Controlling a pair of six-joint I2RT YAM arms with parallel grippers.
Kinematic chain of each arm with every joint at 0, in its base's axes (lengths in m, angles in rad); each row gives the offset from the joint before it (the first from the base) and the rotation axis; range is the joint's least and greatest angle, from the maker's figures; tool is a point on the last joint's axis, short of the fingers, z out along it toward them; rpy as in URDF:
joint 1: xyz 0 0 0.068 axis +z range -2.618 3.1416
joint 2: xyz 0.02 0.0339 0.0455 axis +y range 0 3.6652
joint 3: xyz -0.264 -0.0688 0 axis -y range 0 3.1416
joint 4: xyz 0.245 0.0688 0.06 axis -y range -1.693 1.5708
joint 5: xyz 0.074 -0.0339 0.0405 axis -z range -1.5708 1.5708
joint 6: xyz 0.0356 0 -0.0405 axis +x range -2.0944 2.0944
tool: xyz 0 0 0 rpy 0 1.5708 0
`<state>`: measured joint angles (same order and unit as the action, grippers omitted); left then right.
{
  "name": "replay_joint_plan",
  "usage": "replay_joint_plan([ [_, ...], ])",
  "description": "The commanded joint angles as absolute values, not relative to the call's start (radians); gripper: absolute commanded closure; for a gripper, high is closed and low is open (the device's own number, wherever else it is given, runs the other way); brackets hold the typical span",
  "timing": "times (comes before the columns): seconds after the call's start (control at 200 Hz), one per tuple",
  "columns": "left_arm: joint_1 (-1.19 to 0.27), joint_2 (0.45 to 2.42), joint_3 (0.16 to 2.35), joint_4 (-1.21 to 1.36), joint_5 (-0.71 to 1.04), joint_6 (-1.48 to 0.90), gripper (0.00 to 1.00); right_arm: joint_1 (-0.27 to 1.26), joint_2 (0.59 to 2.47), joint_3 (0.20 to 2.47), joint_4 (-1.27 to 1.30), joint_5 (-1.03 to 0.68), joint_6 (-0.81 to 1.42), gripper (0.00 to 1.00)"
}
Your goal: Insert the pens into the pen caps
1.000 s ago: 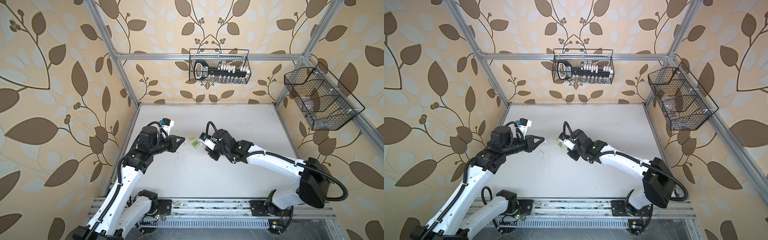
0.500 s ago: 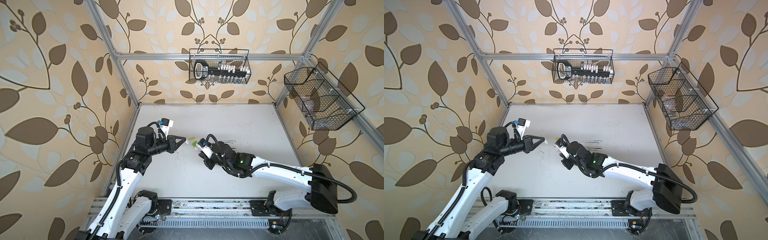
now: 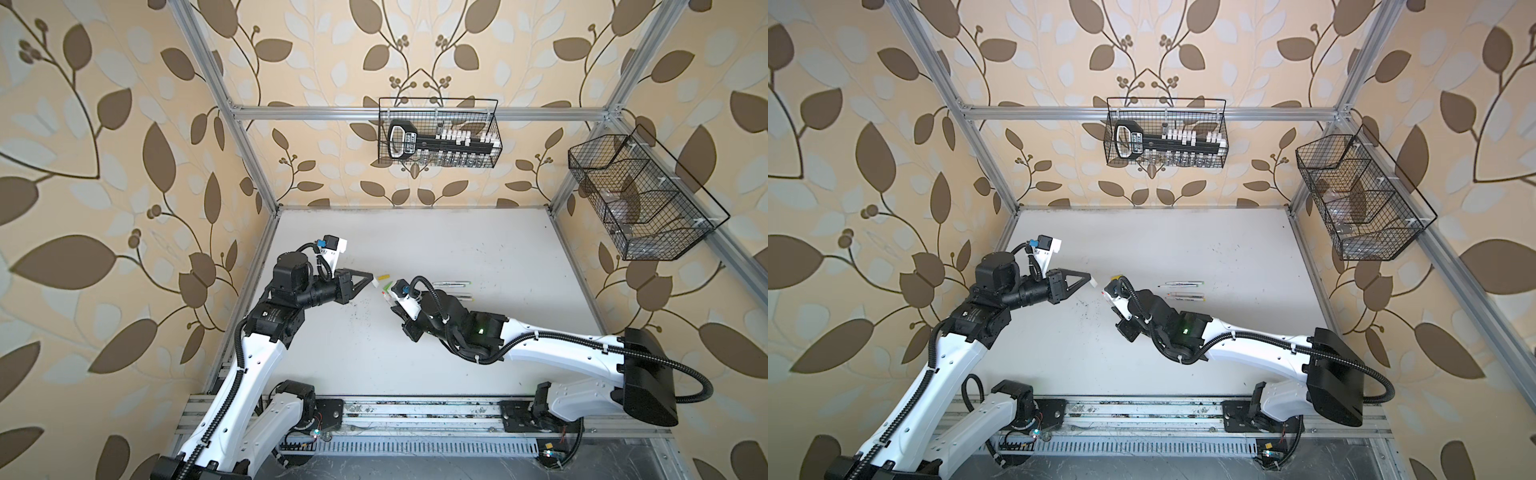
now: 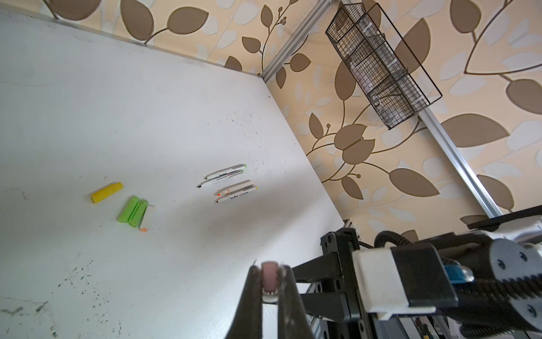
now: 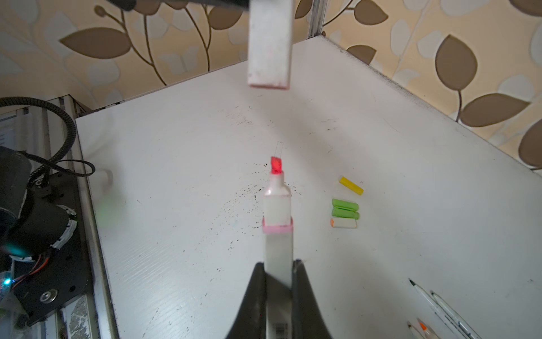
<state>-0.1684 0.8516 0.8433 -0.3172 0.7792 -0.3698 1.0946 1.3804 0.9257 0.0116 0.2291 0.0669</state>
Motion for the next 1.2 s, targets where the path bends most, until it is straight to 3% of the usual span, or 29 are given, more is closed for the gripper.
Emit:
replay_joint_plan([
  [0.0, -0.16, 0.857, 0.836, -0.284, 0.808, -0.37, 1.0, 1.103, 1.365, 0.95, 0.035, 0.253, 0.066, 0.91],
  [0.87, -0.16, 0.874, 0.83, -0.272, 0.836, -0.388, 1.0, 1.118, 1.389, 1.015, 0.025, 0.268, 0.028, 0.91],
  [1.195, -0.152, 0.837, 0.828, -0.285, 0.759, -0.381, 1.0, 1.118, 1.397, 1.006, 0.01, 0.276, 0.033, 0.91],
])
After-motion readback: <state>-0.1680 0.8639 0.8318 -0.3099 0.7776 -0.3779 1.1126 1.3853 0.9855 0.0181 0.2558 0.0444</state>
